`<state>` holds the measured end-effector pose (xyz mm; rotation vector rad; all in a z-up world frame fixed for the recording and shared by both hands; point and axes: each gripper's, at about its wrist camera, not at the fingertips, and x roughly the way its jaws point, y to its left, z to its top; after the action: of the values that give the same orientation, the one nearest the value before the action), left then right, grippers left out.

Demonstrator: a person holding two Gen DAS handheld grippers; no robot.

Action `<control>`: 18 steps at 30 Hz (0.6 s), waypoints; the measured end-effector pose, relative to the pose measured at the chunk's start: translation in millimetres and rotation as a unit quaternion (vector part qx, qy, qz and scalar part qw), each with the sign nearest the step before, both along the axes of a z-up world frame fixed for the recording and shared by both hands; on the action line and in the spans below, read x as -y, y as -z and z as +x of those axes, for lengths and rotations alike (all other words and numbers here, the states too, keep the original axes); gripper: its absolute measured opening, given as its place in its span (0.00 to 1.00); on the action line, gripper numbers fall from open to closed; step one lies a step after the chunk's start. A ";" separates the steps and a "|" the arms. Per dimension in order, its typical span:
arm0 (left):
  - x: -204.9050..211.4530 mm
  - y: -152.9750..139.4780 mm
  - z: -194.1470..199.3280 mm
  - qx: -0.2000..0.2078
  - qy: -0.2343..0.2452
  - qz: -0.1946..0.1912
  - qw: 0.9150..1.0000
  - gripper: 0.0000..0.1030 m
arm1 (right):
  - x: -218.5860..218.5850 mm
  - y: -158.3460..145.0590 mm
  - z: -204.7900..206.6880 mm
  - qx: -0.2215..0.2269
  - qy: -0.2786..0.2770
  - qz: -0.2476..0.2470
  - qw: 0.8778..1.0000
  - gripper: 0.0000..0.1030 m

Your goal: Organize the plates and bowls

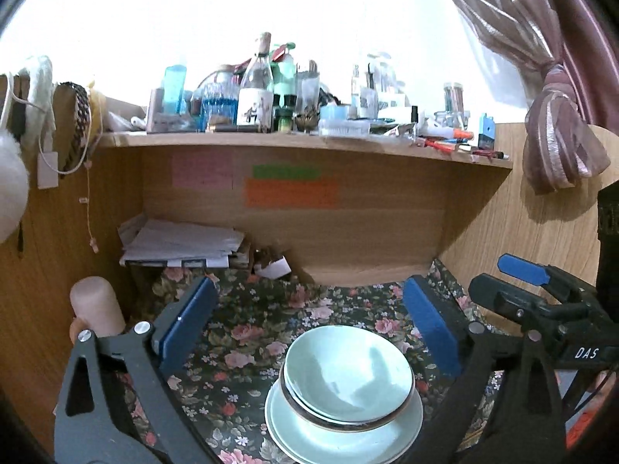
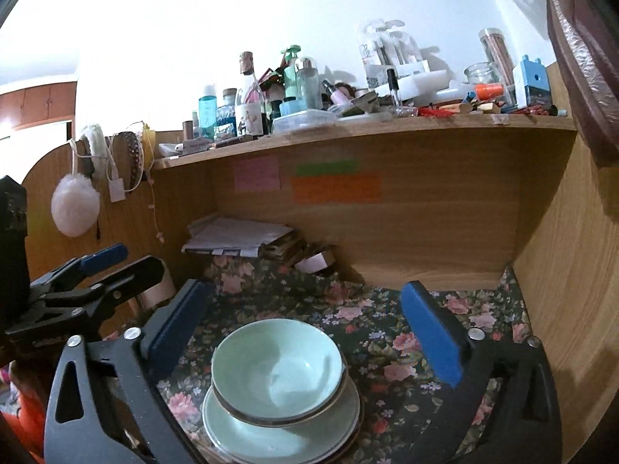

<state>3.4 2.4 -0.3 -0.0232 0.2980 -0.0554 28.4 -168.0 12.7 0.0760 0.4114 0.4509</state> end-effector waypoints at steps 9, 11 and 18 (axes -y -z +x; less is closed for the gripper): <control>2.2 3.0 -8.1 0.013 -0.004 0.002 1.000 0.99 | -2.3 -2.1 -6.2 0.007 0.003 -0.001 1.000 1.00; 2.2 4.0 -8.9 0.013 -0.003 0.001 1.000 1.00 | -3.0 -1.4 -7.0 0.007 0.003 -0.001 1.000 1.00; 1.1 5.3 -9.1 0.012 -0.003 -0.005 1.000 1.00 | -5.2 -0.4 -8.5 0.008 -0.002 -0.003 1.000 1.00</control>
<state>-5.8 1.3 -5.7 -0.0326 0.2737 -0.0505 19.9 -162.9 13.1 0.0668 0.3979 0.4531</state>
